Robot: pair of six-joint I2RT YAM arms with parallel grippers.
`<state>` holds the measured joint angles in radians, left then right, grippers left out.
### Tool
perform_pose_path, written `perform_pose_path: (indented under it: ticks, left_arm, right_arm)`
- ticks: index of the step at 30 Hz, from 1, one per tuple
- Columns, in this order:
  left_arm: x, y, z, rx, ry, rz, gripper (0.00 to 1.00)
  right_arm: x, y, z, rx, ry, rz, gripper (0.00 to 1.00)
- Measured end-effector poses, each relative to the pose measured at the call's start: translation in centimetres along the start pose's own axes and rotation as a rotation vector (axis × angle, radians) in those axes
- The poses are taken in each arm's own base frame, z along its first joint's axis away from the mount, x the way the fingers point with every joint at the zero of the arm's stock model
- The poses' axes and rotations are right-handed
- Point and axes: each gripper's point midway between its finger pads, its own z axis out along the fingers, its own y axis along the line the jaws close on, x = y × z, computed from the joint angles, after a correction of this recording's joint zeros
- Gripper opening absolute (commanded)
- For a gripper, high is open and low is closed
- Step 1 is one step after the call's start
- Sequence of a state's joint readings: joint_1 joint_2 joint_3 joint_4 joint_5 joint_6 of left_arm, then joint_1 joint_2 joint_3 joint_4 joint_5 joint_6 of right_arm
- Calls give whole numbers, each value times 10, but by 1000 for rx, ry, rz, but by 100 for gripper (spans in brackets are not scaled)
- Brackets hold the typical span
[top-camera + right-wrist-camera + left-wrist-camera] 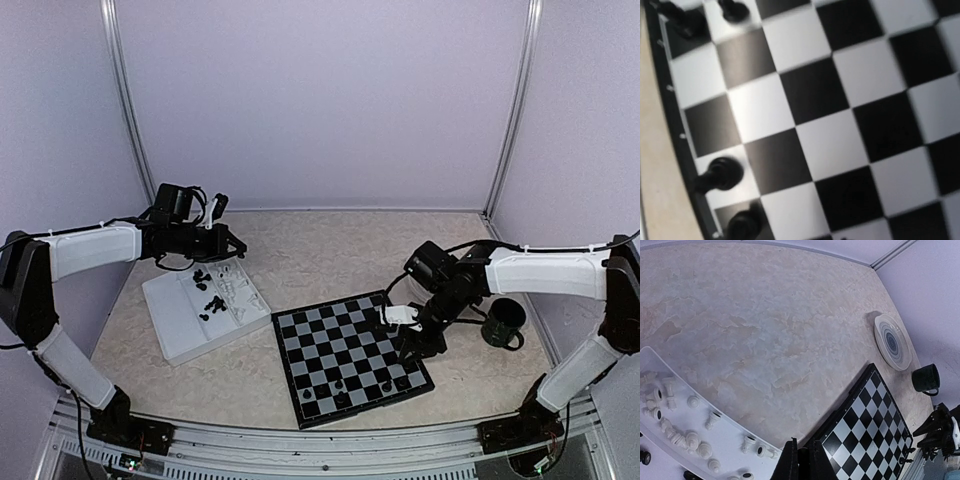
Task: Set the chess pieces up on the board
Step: Adjust the pawn at a7, then place the pawn on the chessboard.
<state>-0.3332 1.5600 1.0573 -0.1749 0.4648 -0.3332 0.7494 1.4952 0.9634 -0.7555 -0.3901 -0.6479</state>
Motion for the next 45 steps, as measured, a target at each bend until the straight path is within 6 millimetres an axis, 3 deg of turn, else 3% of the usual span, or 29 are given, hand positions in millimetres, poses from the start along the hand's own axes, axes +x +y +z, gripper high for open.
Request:
perform_pose_path:
  ticks: [5,18,27,34,39,45]
  left_arm:
    - [3,2,1,-4,12,0,5]
    - [8,4,4,-9,37,-9,5]
    - [9,2,5,-6,42,-7,5]
    - [12,-3,6,3,49,-1,5]
    - [14,-12,7,43,61,8,5]
    - [16,-48,12,166,60,4,5]
  right_arm:
    - [12,-3,22,-50,66,39,32]
    - [16,-15,22,5,106,41,31]
    - [30,-15,26,22,154,50,32]
    - [30,-14,26,14,152,55,34]
    - [5,-10,16,-31,75,48,36]
    - [-44,-30,-13,39,-60,-11,37]
